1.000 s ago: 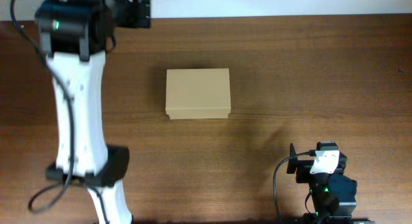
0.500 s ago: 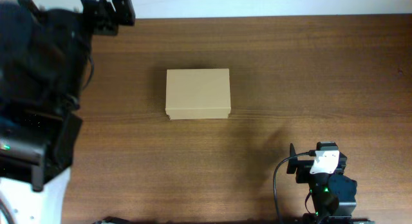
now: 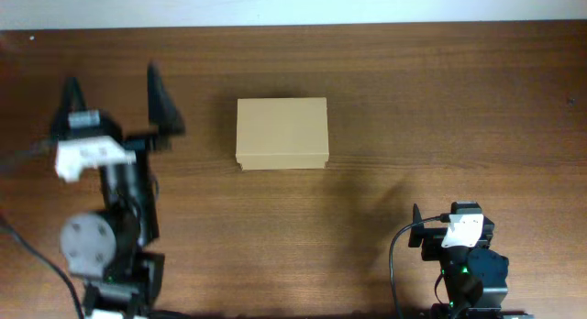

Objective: Pack container

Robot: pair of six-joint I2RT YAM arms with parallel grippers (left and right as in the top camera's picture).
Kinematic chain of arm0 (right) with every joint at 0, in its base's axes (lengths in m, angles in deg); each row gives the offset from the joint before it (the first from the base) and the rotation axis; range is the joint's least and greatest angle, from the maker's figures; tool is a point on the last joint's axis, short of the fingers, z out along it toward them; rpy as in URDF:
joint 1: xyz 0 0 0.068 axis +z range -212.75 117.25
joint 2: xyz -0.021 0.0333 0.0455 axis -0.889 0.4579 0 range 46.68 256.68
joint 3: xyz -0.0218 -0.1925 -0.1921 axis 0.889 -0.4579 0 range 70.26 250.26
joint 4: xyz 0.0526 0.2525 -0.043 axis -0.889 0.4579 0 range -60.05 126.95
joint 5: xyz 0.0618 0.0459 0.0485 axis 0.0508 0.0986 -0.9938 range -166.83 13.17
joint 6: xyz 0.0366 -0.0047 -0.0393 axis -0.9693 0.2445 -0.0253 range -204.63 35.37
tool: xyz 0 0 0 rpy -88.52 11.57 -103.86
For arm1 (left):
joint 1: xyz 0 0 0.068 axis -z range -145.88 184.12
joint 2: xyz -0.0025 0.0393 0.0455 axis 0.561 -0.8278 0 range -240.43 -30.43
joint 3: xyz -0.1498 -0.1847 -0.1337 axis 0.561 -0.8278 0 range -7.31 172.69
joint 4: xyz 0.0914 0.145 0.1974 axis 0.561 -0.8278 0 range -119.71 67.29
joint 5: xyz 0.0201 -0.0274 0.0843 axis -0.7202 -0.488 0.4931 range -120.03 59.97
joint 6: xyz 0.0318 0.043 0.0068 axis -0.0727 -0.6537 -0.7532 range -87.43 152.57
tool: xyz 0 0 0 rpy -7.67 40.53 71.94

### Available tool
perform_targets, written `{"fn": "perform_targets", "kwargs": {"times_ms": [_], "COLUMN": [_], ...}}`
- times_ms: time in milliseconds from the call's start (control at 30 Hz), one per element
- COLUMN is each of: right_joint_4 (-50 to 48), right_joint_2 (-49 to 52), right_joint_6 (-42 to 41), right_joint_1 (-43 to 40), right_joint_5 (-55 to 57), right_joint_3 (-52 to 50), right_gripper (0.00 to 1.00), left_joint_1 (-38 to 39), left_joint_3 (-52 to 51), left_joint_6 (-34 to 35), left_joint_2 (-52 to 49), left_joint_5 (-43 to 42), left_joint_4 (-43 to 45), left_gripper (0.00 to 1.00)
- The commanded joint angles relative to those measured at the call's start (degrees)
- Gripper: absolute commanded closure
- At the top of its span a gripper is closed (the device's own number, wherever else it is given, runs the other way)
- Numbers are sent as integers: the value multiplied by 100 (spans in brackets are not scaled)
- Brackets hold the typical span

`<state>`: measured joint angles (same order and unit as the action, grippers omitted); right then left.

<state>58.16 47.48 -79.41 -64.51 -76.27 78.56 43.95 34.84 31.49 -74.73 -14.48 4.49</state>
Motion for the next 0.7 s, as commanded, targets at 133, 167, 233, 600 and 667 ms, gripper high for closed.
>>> {"fn": "perform_targets", "kwargs": {"times_ms": [133, 167, 233, 600, 667], "right_joint_4": [-20, -20, -20, -20, -20], "right_joint_2": [-61, -61, -61, -61, -61], "right_joint_6": [35, 35, 35, 35, 35], "right_joint_1": [35, 35, 35, 35, 35], "right_joint_5": [-28, -28, -28, -28, -31], "right_joint_3": [-48, -48, -48, -48, -48], "right_gripper": [1, 1, 1, 1, 1], "left_joint_1": [-485, -531, -601, -651, -651], "left_joint_3": [-1696, -1779, -1880, -2297, -2529], "left_joint_6": [-66, -66, -66, -22, 24], "left_joint_2": [1609, 1777, 2096, 2820, 2922], "left_joint_5": [-490, -579, -774, -2085, -2092], "left_joint_4": [-232, -433, -1008, -2105, -1784], "left_gripper": [0, 0, 0, 0, 0]}}
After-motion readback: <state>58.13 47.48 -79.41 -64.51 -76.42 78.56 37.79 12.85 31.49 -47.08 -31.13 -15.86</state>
